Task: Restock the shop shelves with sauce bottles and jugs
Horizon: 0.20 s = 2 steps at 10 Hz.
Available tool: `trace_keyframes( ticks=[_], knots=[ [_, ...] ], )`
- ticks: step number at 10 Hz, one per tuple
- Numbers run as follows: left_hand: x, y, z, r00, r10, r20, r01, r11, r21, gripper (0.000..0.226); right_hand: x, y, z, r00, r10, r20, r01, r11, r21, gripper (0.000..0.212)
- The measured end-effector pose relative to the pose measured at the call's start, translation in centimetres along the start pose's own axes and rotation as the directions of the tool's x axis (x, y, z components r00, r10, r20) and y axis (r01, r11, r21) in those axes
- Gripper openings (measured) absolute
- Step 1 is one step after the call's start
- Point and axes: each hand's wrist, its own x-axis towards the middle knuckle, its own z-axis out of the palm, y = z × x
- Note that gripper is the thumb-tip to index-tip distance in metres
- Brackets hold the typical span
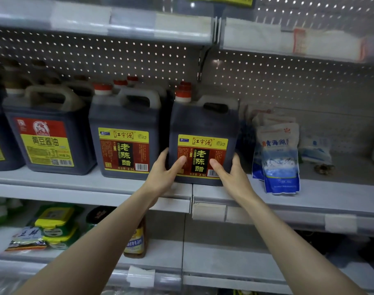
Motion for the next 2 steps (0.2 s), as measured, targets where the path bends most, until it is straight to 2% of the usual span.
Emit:
trace_keyframes(
  ticks=[1,2],
  knots=[
    [-1.0,1.7,-1.2,1.000,0.002,-0.005,-0.002,1.000,-0.001,0.078,-1.5,-1.7,-0.5,0.998,-0.053,-0.023,0.053,0.999,0.001,0.078],
    [-2.4,3.7,-3.0,1.000,0.004,-0.010,-0.003,1.000,0.013,0.064,-3.4,-4.4,-0.6,0.992,-0.059,-0.111,0.058,0.998,-0.011,0.082]
  ],
)
